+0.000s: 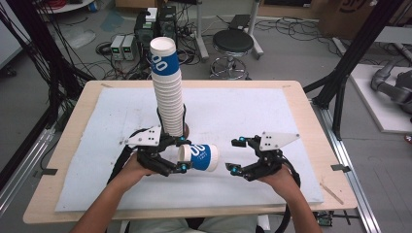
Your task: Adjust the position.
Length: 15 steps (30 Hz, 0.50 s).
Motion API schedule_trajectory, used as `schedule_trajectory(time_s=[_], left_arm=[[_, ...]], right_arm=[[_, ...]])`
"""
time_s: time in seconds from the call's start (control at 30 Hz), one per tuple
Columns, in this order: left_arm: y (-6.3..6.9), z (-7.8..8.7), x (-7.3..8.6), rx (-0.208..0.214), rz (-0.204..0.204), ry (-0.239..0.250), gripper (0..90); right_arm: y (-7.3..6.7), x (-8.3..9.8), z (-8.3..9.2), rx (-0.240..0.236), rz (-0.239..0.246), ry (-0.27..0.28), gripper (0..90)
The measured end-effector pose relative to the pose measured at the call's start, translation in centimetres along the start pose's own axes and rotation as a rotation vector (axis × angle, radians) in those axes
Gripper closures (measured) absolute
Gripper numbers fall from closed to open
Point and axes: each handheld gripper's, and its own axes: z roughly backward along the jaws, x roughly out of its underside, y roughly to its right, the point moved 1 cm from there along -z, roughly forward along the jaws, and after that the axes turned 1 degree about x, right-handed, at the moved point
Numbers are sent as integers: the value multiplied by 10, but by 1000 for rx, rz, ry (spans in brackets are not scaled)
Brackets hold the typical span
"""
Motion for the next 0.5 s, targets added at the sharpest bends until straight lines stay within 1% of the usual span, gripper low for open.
schedule_trajectory(time_s=[0.1,0.13,0.27,0.37,0.5], left_arm=[[0,2,4,0,2,31,296],[0,2,5,7,5,38,296],[0,2,7,19,-2,43,296],[0,3,8,26,-4,55,296],[1,2,8,35,-4,61,296]], right_arm=[[0,7,-1,-9,-8,32,202],[0,9,-2,-12,-15,33,202],[-2,14,-9,-32,-19,26,202],[-2,15,-13,-53,-19,27,202],[-4,14,-16,-74,-34,25,201]])
